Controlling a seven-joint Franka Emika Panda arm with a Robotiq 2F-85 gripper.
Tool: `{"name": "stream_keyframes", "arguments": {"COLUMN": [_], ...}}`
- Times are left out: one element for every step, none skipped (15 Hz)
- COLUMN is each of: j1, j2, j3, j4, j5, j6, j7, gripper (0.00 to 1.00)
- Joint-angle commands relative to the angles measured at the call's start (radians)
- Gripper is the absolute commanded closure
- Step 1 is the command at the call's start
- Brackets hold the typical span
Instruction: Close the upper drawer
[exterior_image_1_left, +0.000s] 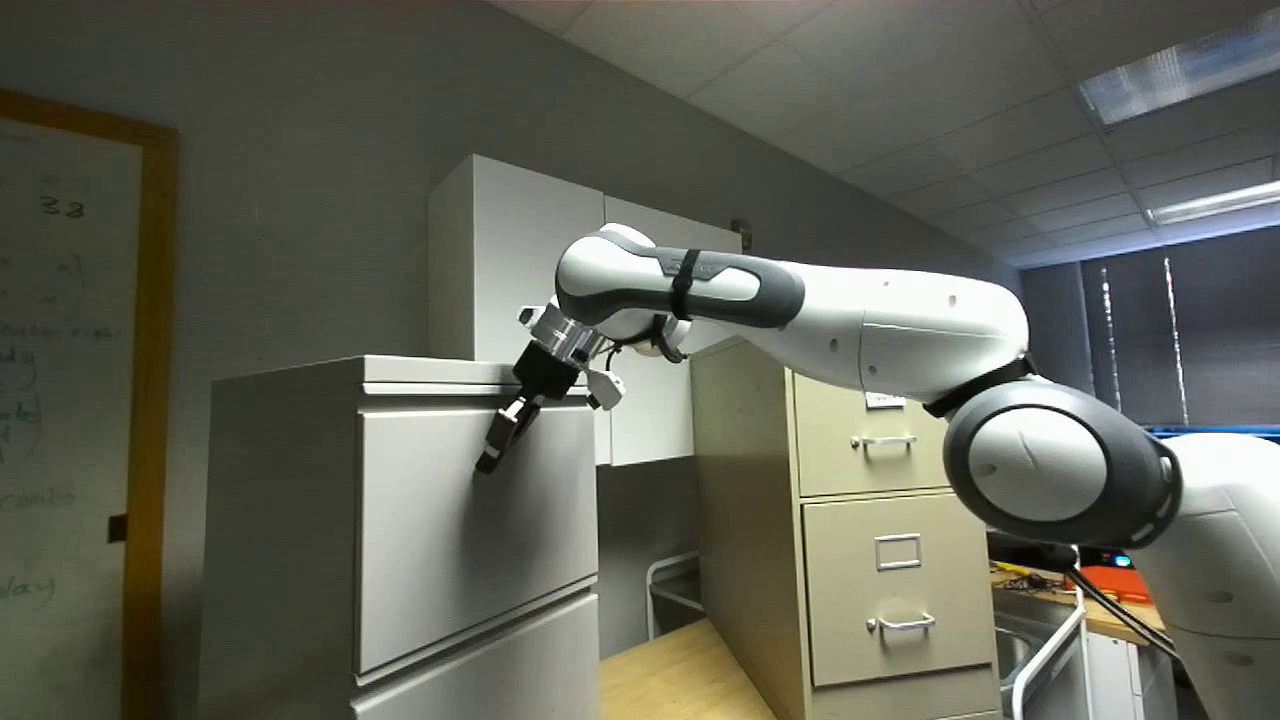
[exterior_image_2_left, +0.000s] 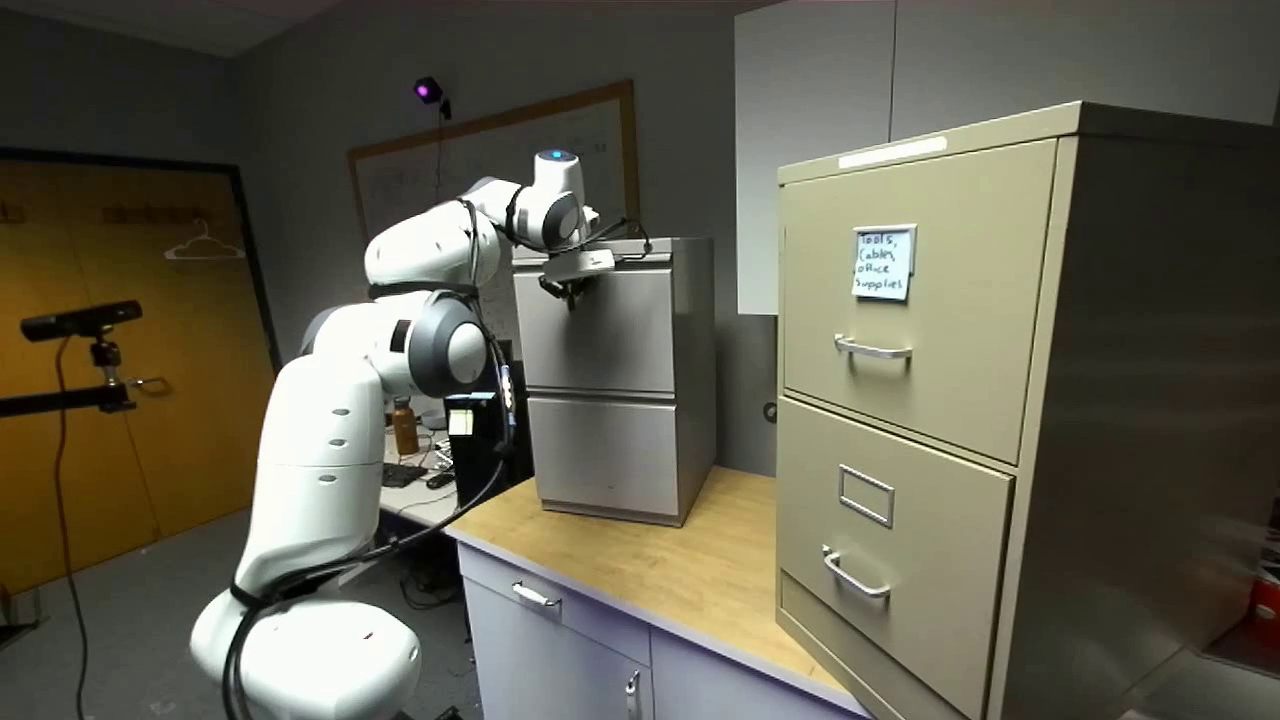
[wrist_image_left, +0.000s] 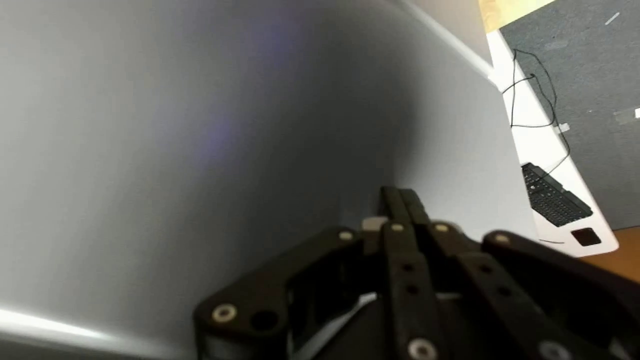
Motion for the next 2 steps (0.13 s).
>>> {"name": "stream_keyframes", "arguments": {"j1": [-0.012,0.013], "j2": [0.112,0.110], "j3": [0.040,0.004], "j4": [0.200,0.209], "j5": [-0.056,-0.048], "j6": [-0.096,-0.116], "j7": [0.053,0.053], "gripper": [0.98,0.98]}}
